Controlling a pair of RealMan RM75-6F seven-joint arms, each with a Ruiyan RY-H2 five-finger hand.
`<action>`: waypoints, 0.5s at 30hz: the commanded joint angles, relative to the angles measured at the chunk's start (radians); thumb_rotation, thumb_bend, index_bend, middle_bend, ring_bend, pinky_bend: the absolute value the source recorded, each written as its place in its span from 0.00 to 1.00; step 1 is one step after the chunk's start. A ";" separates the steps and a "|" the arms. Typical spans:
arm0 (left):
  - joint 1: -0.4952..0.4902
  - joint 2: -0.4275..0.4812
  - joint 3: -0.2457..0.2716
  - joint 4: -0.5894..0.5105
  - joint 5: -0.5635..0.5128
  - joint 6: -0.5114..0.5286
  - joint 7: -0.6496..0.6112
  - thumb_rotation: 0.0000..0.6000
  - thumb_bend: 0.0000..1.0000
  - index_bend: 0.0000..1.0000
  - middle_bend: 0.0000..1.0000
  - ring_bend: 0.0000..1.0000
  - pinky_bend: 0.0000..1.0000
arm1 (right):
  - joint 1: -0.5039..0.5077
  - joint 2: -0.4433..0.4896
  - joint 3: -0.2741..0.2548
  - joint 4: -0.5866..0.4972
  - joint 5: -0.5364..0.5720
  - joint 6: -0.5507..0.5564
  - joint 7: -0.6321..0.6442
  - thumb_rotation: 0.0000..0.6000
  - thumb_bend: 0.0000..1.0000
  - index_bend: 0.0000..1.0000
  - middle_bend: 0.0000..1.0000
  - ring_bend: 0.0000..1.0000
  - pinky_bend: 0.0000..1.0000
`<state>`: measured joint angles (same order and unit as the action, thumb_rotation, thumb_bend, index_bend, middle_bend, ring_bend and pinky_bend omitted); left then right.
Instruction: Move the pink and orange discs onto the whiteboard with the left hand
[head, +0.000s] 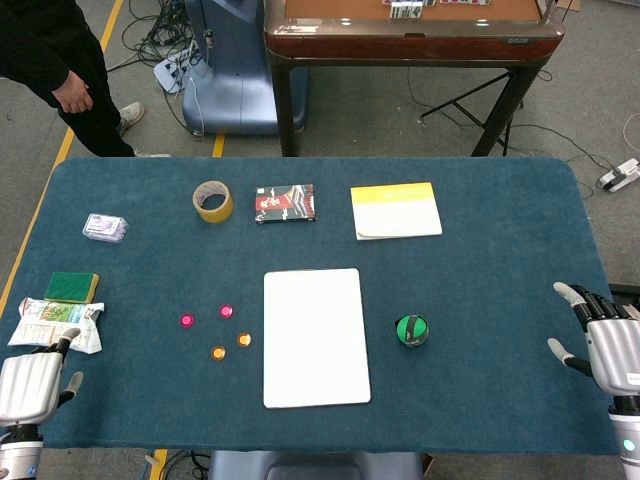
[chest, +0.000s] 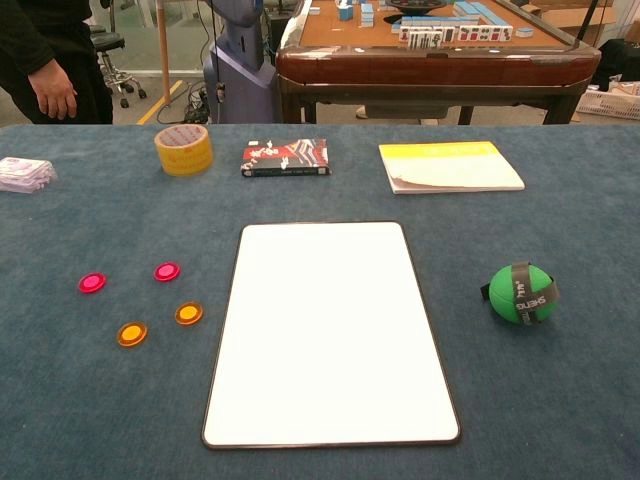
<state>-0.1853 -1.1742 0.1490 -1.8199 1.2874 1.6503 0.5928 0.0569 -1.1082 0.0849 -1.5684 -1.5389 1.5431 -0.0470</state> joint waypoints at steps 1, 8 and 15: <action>0.006 0.001 -0.008 0.004 0.006 -0.021 -0.002 1.00 0.28 0.33 0.56 0.59 0.81 | 0.001 -0.002 0.000 -0.001 0.004 -0.002 -0.005 1.00 0.14 0.20 0.25 0.27 0.40; 0.002 0.003 -0.032 0.014 0.056 -0.066 -0.051 1.00 0.28 0.33 0.56 0.59 0.81 | -0.011 -0.005 -0.003 0.000 -0.001 0.022 -0.003 1.00 0.14 0.20 0.25 0.27 0.40; -0.087 0.053 -0.075 -0.055 0.056 -0.242 -0.087 1.00 0.28 0.33 0.55 0.60 0.81 | -0.009 -0.005 -0.001 0.000 -0.001 0.020 -0.005 1.00 0.14 0.20 0.25 0.27 0.40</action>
<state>-0.2345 -1.1439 0.0934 -1.8438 1.3387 1.4636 0.5172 0.0479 -1.1137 0.0836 -1.5679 -1.5395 1.5631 -0.0514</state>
